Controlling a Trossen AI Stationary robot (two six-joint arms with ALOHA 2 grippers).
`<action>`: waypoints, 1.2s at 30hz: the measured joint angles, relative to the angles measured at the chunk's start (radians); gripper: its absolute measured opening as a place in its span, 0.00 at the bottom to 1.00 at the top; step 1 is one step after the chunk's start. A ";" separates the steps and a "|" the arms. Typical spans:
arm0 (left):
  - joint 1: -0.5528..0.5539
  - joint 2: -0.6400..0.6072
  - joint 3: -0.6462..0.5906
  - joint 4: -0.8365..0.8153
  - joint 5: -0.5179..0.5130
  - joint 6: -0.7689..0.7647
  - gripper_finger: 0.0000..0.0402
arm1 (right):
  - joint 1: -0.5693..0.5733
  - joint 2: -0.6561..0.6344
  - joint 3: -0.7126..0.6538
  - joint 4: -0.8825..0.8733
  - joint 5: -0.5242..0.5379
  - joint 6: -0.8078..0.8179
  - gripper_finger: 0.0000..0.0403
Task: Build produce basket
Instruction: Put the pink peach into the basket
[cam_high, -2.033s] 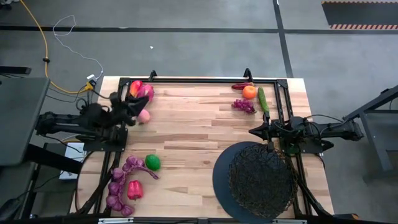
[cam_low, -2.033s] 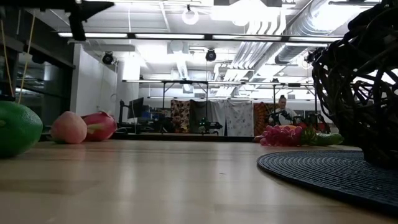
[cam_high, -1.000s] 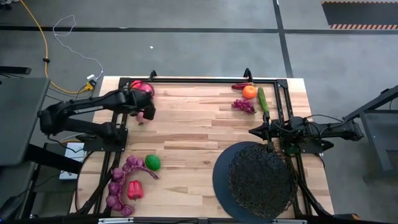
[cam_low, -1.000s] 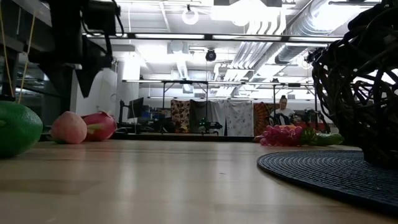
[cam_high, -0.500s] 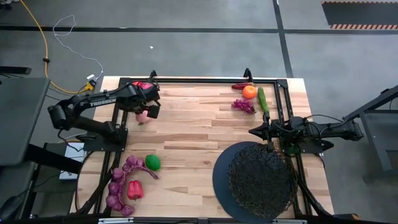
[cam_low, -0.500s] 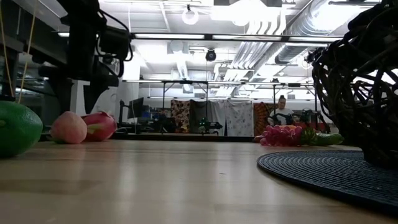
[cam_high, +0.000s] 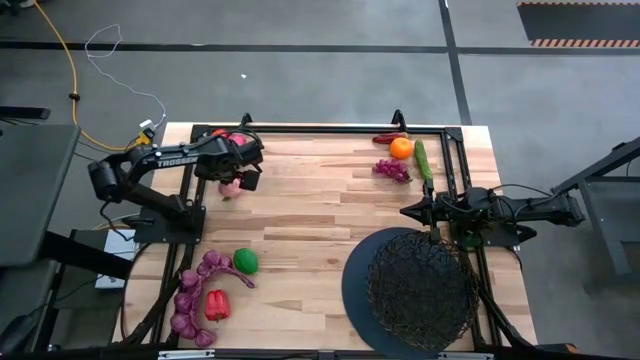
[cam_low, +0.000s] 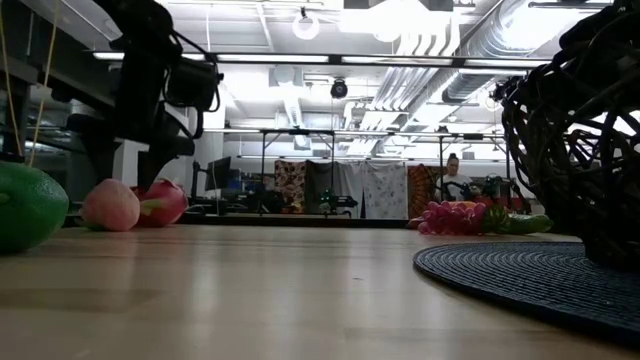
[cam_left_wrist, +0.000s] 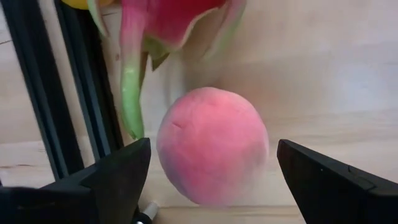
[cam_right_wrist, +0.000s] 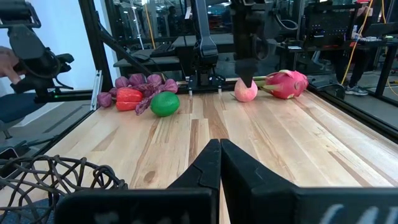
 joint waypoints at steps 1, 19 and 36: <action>0.001 0.007 0.000 0.000 -0.003 -0.003 0.85 | 0.000 0.000 0.000 0.000 0.000 0.000 0.00; 0.000 0.115 0.003 -0.004 0.060 0.001 0.85 | 0.000 0.000 0.000 0.000 0.000 0.000 0.00; 0.001 0.135 0.001 0.013 0.068 0.016 0.85 | 0.000 0.000 0.000 0.000 0.000 0.000 0.00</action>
